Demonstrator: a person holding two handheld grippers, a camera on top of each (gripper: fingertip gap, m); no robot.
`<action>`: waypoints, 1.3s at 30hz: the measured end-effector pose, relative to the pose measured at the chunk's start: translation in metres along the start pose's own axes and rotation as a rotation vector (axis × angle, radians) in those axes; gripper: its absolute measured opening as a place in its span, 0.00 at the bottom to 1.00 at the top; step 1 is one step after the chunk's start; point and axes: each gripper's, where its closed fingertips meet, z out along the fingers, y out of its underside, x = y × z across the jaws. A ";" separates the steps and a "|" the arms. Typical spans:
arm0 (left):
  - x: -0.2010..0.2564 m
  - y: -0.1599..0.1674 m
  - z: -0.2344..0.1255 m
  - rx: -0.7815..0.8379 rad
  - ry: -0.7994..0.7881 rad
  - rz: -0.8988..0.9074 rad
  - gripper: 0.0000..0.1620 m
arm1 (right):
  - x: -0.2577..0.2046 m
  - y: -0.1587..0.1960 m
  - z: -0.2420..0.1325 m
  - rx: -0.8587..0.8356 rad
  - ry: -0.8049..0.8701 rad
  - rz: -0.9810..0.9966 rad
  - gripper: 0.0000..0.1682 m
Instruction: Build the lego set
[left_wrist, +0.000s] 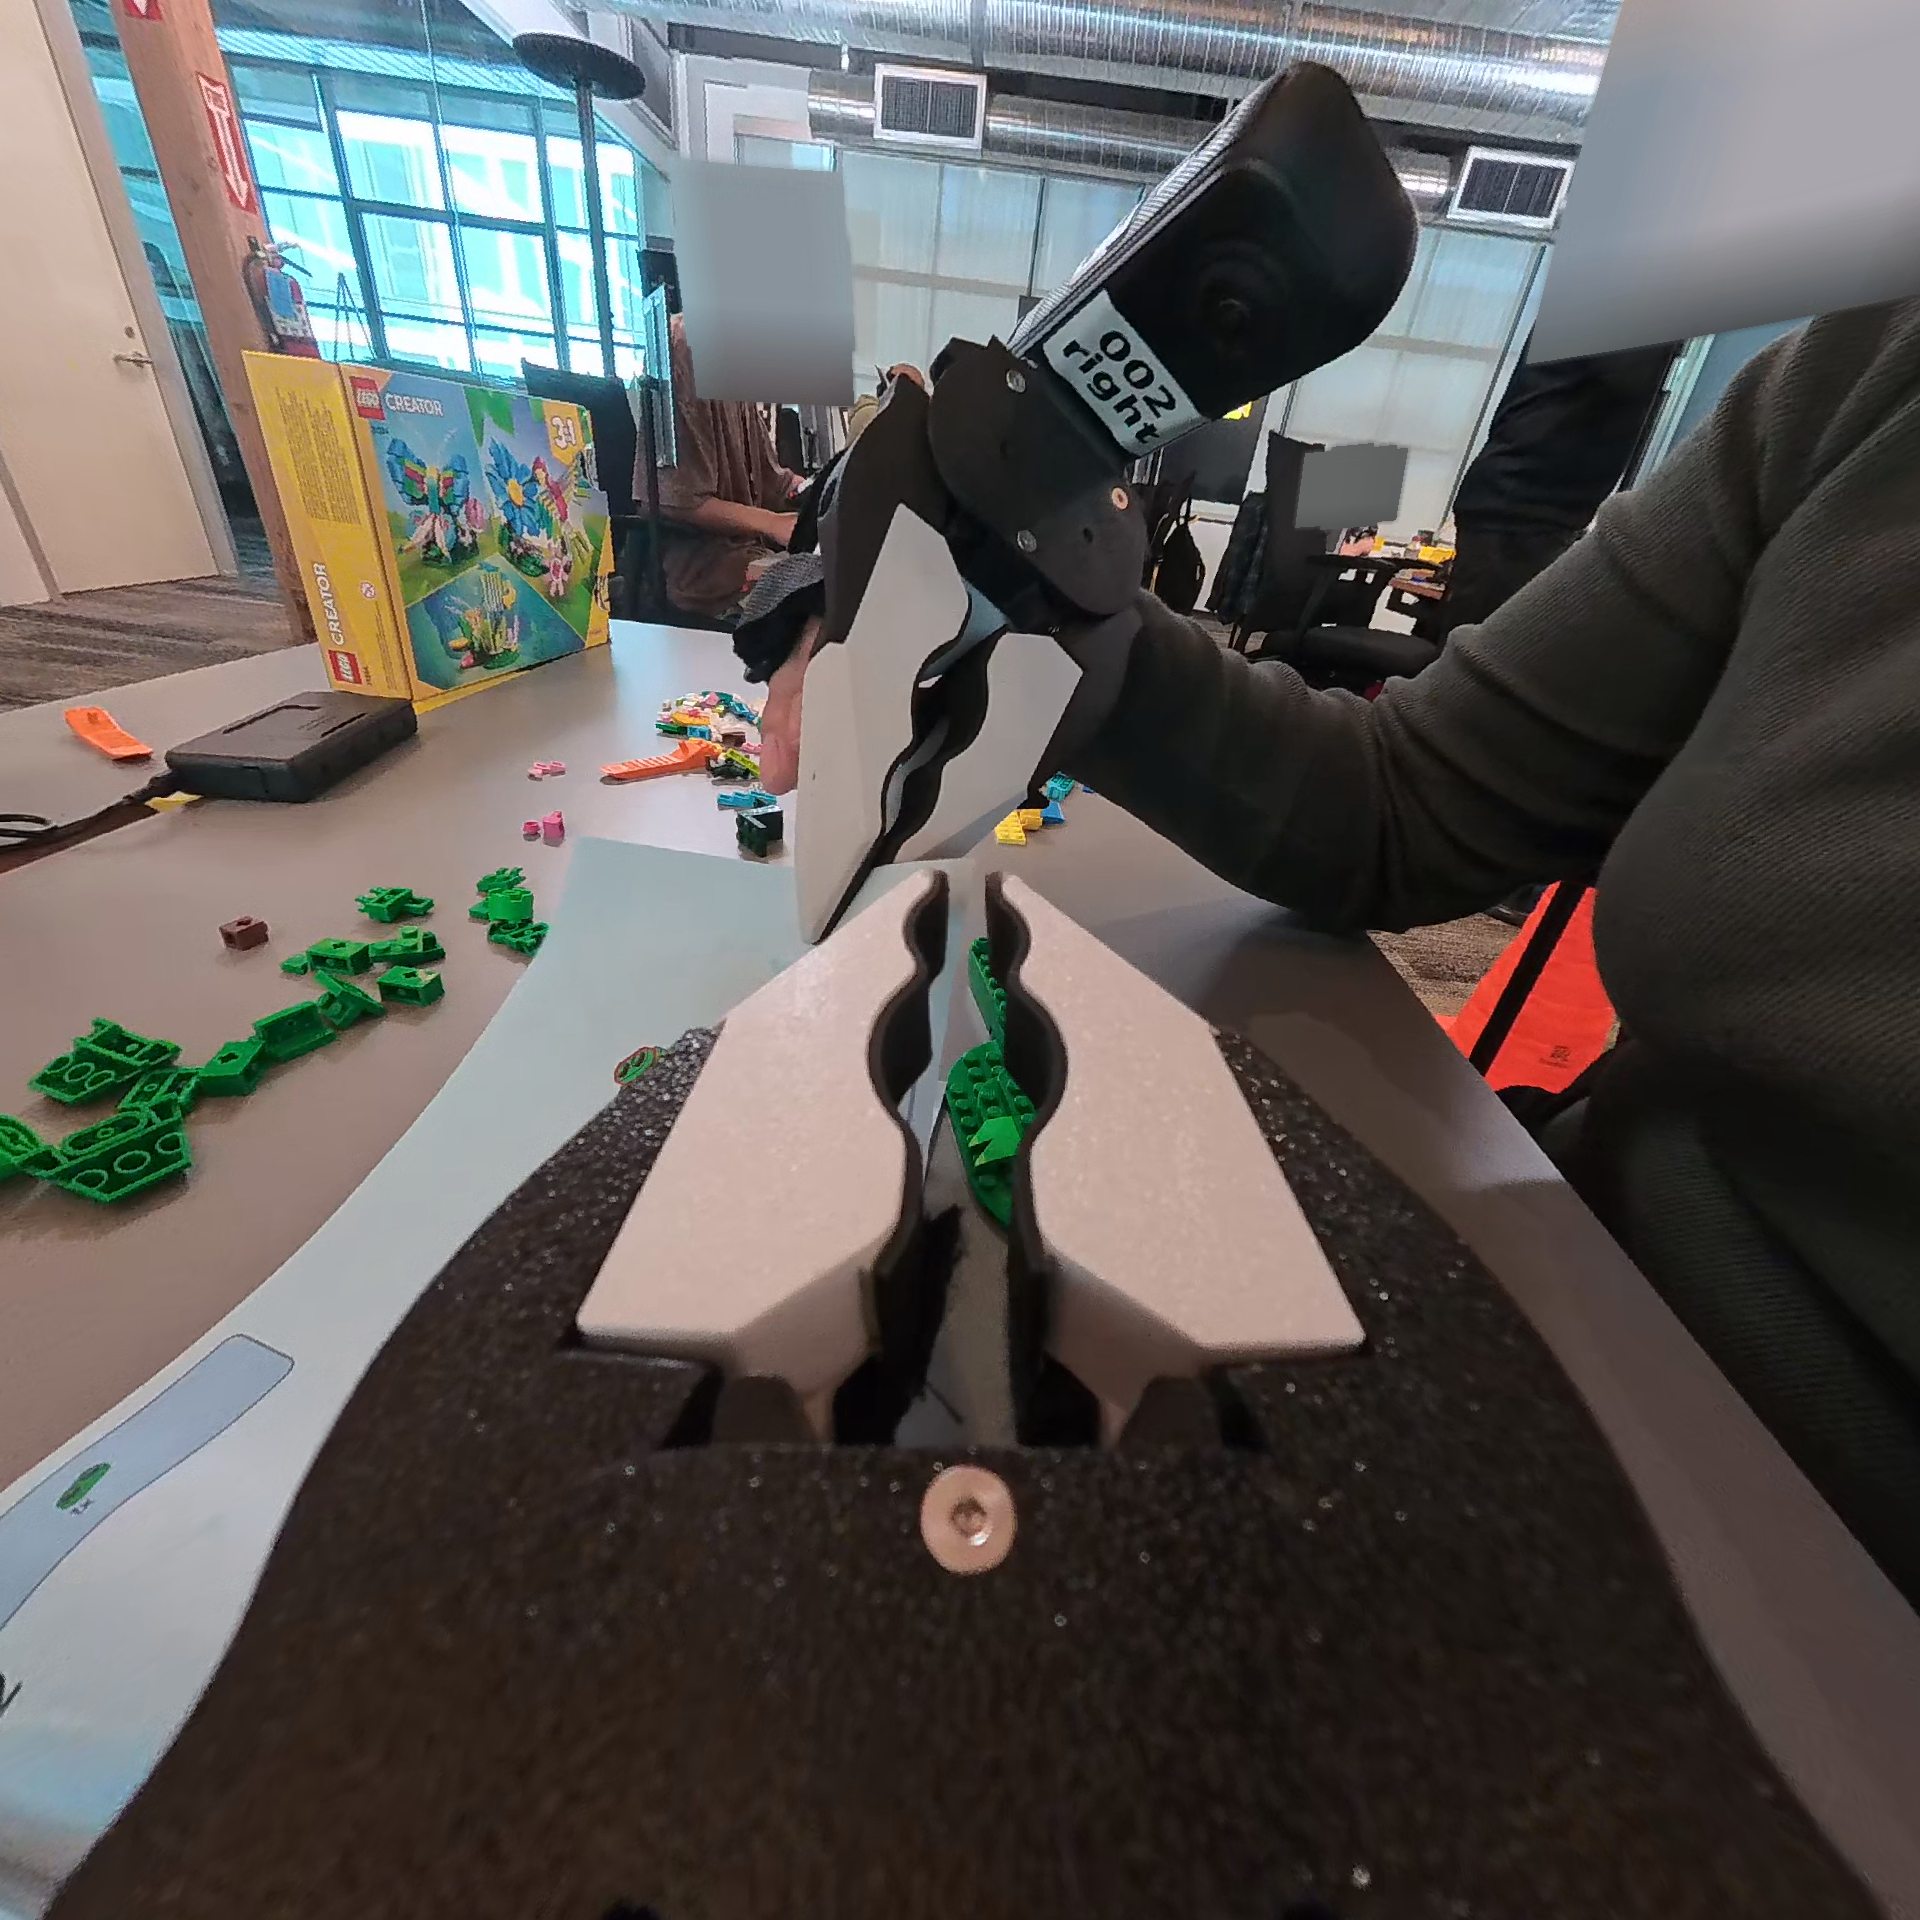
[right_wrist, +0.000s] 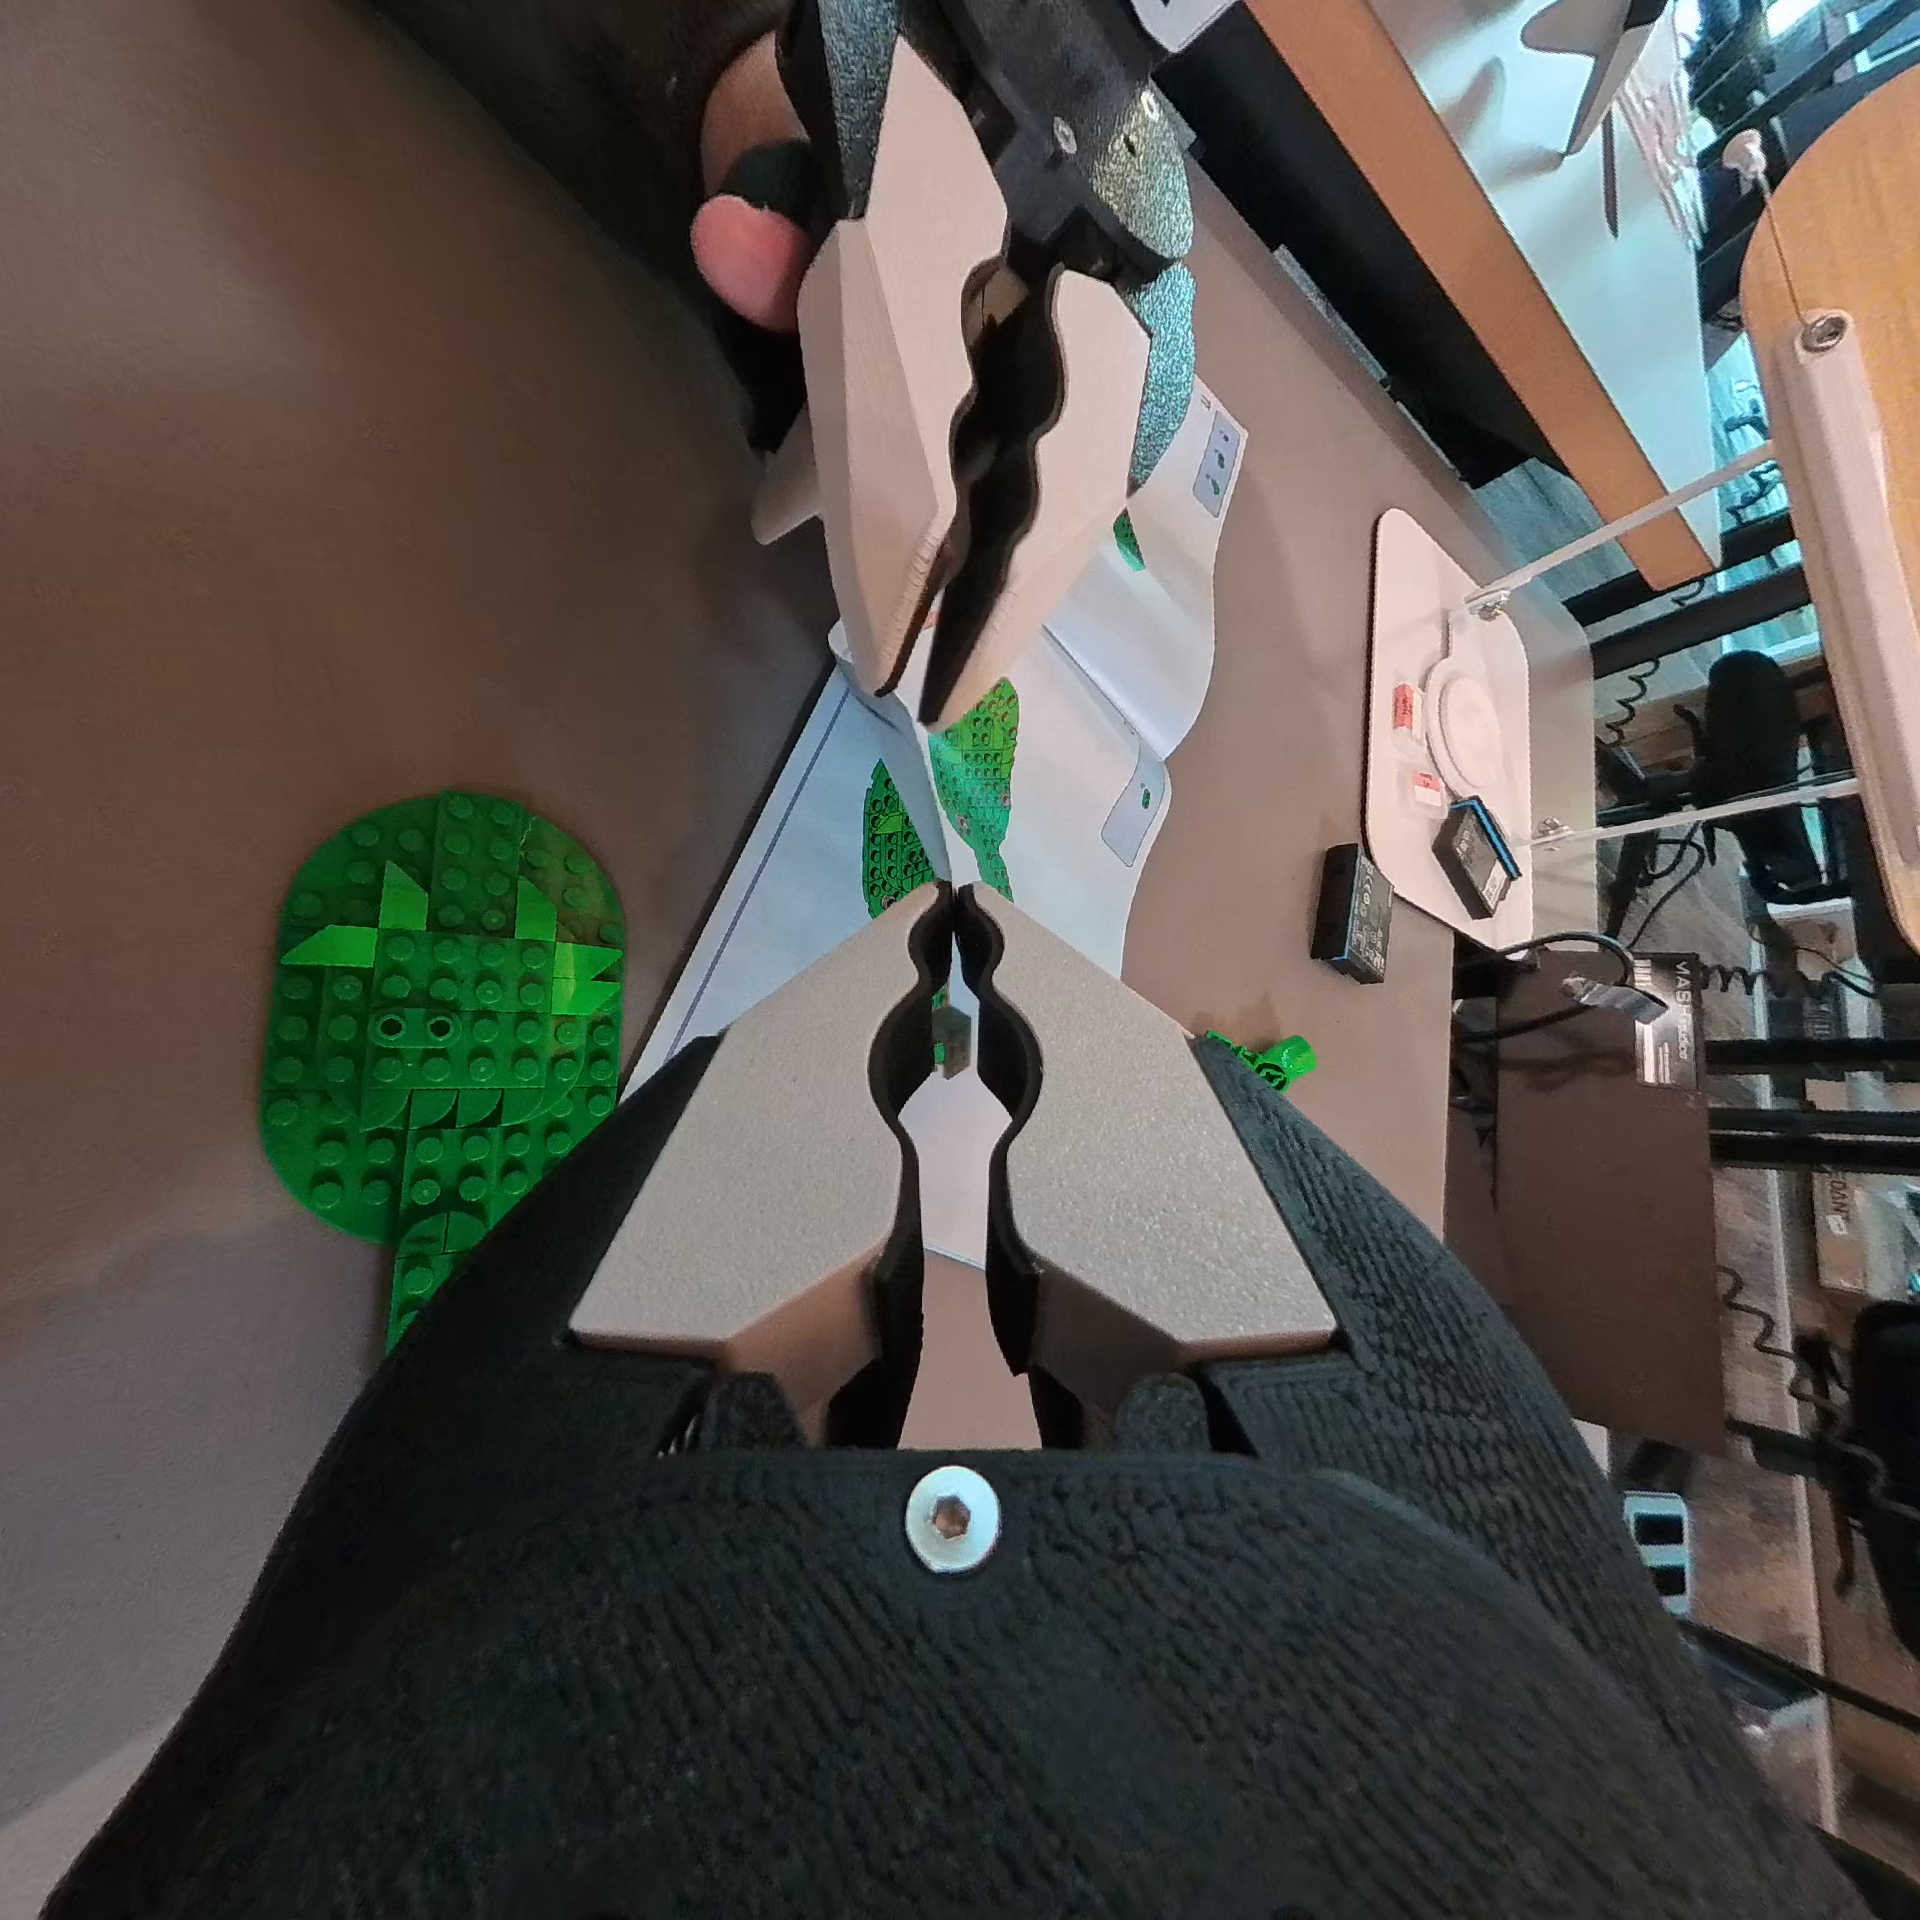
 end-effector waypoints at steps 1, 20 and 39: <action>0.000 0.000 0.000 -0.001 0.000 -0.002 0.02 | 0.000 0.000 0.000 -0.001 -0.003 0.001 0.00; -0.002 0.005 0.002 -0.012 0.048 -0.137 0.00 | -0.002 0.001 0.000 -0.007 -0.009 -0.010 0.00; 0.006 0.002 0.001 0.028 0.178 -0.359 0.00 | 0.000 -0.004 -0.001 0.018 0.009 -0.030 0.00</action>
